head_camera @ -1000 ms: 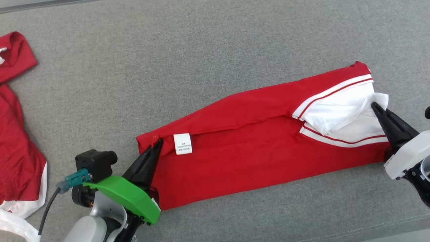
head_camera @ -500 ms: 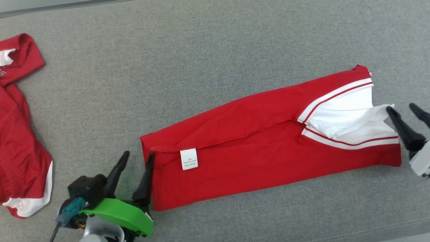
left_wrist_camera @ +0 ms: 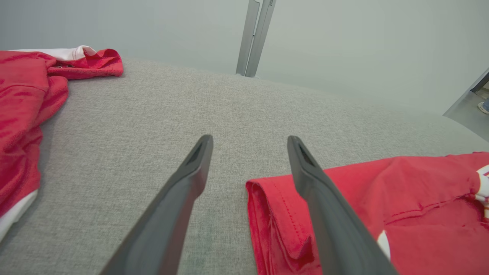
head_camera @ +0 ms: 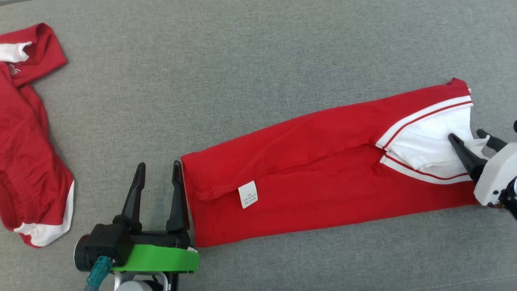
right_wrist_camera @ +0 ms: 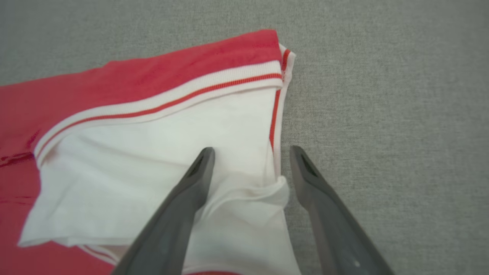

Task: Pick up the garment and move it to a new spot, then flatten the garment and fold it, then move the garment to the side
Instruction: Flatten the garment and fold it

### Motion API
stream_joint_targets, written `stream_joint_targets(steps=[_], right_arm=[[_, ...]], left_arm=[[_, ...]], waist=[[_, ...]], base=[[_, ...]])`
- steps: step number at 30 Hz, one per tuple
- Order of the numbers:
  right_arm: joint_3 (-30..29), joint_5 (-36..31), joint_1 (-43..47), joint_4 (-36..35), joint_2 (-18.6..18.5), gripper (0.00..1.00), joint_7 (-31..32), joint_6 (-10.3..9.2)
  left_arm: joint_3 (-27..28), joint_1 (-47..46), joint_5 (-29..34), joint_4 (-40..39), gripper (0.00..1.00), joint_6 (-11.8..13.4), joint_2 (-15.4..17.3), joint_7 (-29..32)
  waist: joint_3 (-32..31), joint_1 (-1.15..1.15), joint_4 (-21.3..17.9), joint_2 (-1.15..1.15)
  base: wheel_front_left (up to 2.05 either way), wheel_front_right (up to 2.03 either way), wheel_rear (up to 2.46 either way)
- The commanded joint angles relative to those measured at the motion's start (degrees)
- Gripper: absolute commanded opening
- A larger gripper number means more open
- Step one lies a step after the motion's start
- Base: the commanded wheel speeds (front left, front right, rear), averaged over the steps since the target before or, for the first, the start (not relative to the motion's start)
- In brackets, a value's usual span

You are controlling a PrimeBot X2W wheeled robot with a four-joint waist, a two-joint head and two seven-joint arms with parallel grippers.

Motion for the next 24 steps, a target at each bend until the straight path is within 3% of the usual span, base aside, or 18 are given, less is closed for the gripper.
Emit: stream_joint_targets(steps=[1, 7, 12, 13, 15, 17, 24], right_arm=[[0.2, -1.7, -0.4, 1.4, 0.1, 1.0, 0.8, 0.01], [0.8, -2.9, -0.5, 5.5, 1.8, 1.0, 3.3, 0.02], [3.6, 2.1, -0.1, 6.6, 3.5, 1.0, 8.3, 0.24], [4.5, 3.8, -0.1, 5.8, 3.5, 0.04, 8.7, 0.29], [5.3, 8.6, 0.2, 4.2, 3.6, 0.0, 9.6, 0.31], [4.4, 10.5, -0.5, 4.1, 1.1, 0.0, 8.5, 0.09], [-3.7, 14.2, -0.4, 12.3, -7.2, 0.0, 6.8, -0.05]], left_arm=[[0.9, 0.9, 1.7, -0.2, 1.0, -1.0, -0.6, -0.1], [4.5, 2.6, 5.1, -1.3, 1.0, -4.4, -3.7, -0.2], [6.2, 3.4, 6.4, -1.2, 1.0, -6.4, -4.5, -0.2], [6.3, 3.5, 6.5, -1.2, 1.0, -6.6, -4.6, -0.2], [6.6, 3.7, 6.5, -0.9, 1.0, -6.9, -4.6, -0.2], [6.2, 4.1, 5.9, -0.4, 1.0, -7.1, -4.7, -0.2], [4.6, 4.4, 6.4, 2.1, 1.0, -8.6, -4.7, -0.1]], waist=[[0.7, 0.0, 1.4, 0.0], [0.9, 0.0, 2.7, 0.0], [0.3, 0.0, 3.0, 0.0], [0.0, 0.0, 3.1, 0.0], [-0.4, 0.0, 2.9, 0.0], [-1.0, 0.0, 2.5, 0.0], [-3.6, 0.0, 2.6, 0.0]], base=[[0.0, 0.0, 0.0], [0.0, 0.0, 0.0], [0.0, 0.0, 0.0], [0.0, 0.0, 0.0], [0.0, 0.0, 0.0], [0.0, 0.0, 0.0], [0.0, 0.0, 0.0]])
